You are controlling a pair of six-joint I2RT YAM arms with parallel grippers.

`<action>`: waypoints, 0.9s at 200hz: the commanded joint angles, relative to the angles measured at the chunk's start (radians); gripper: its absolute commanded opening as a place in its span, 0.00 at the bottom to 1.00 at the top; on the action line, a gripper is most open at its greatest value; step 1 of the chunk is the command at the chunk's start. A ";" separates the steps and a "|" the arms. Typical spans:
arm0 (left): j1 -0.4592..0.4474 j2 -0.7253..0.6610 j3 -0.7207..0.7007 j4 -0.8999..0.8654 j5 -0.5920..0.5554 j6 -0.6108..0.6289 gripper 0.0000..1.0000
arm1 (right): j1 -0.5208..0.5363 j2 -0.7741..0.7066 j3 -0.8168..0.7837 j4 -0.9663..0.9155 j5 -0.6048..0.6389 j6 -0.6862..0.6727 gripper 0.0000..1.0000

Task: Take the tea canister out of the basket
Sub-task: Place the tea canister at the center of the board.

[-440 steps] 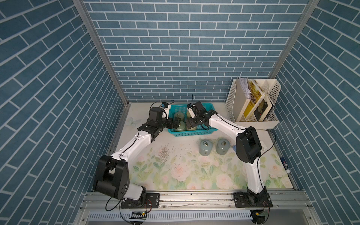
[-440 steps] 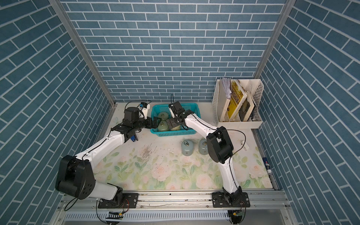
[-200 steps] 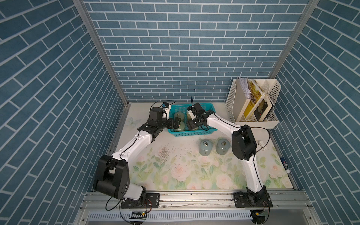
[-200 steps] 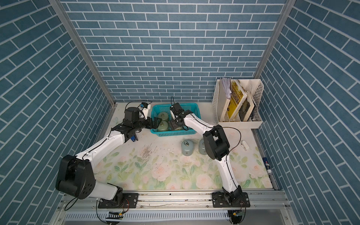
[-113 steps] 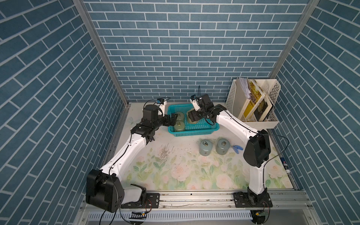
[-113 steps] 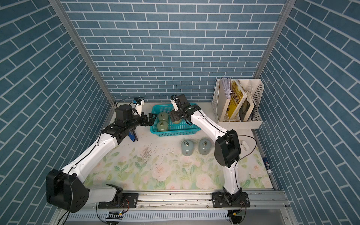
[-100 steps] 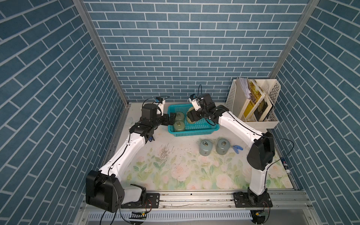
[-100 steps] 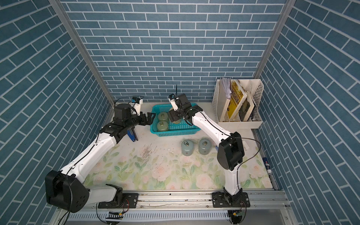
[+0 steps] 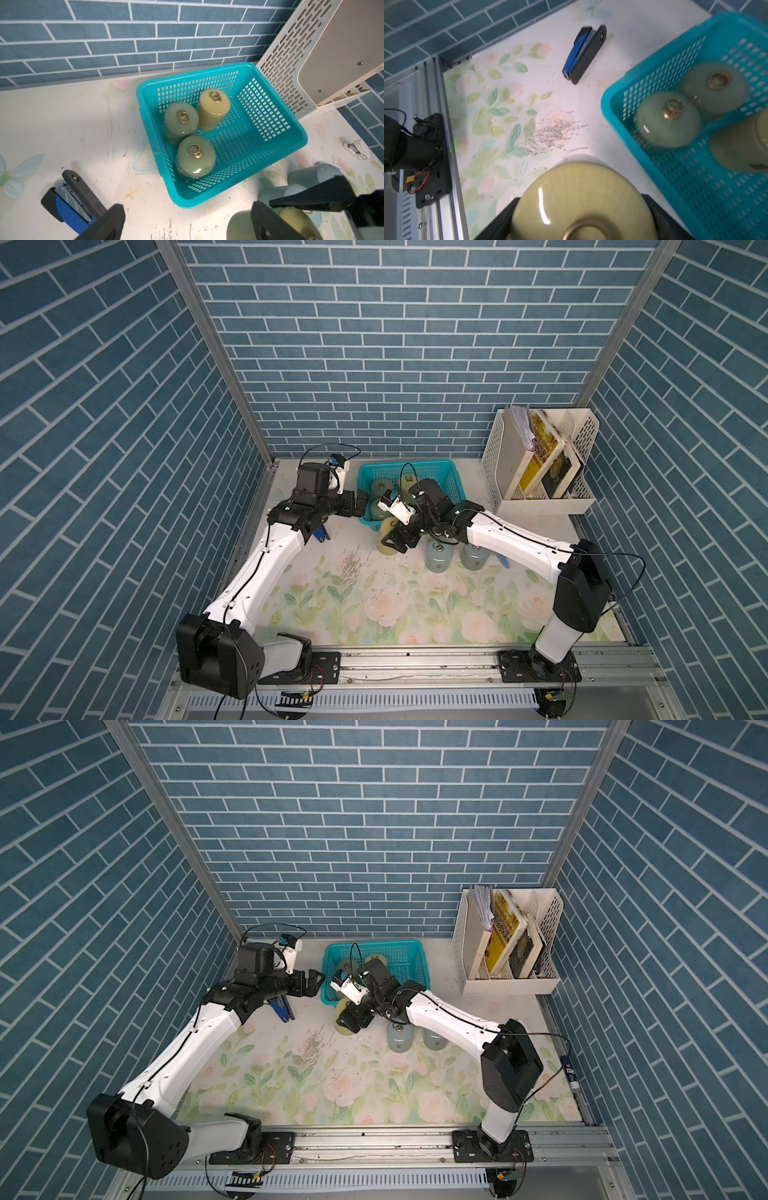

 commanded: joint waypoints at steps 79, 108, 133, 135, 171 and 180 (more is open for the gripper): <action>0.001 -0.080 -0.274 0.250 0.019 -0.105 1.00 | 0.056 0.037 -0.091 0.230 0.194 0.102 0.00; -0.016 -0.081 -0.293 0.281 -0.022 -0.124 1.00 | 0.055 0.063 -0.086 0.236 0.209 0.114 0.00; -0.034 -0.087 -0.298 0.283 -0.076 -0.127 1.00 | 0.055 0.087 -0.079 0.236 0.209 0.120 0.00; -0.034 -0.087 -0.298 0.282 -0.078 -0.127 1.00 | 0.055 0.089 -0.079 0.236 0.209 0.120 0.00; -0.041 -0.080 -0.291 0.279 -0.080 -0.124 1.00 | 0.057 0.119 -0.057 0.222 0.209 0.122 0.00; -0.043 -0.078 -0.289 0.281 -0.082 -0.124 1.00 | 0.055 0.127 -0.053 0.216 0.209 0.122 0.00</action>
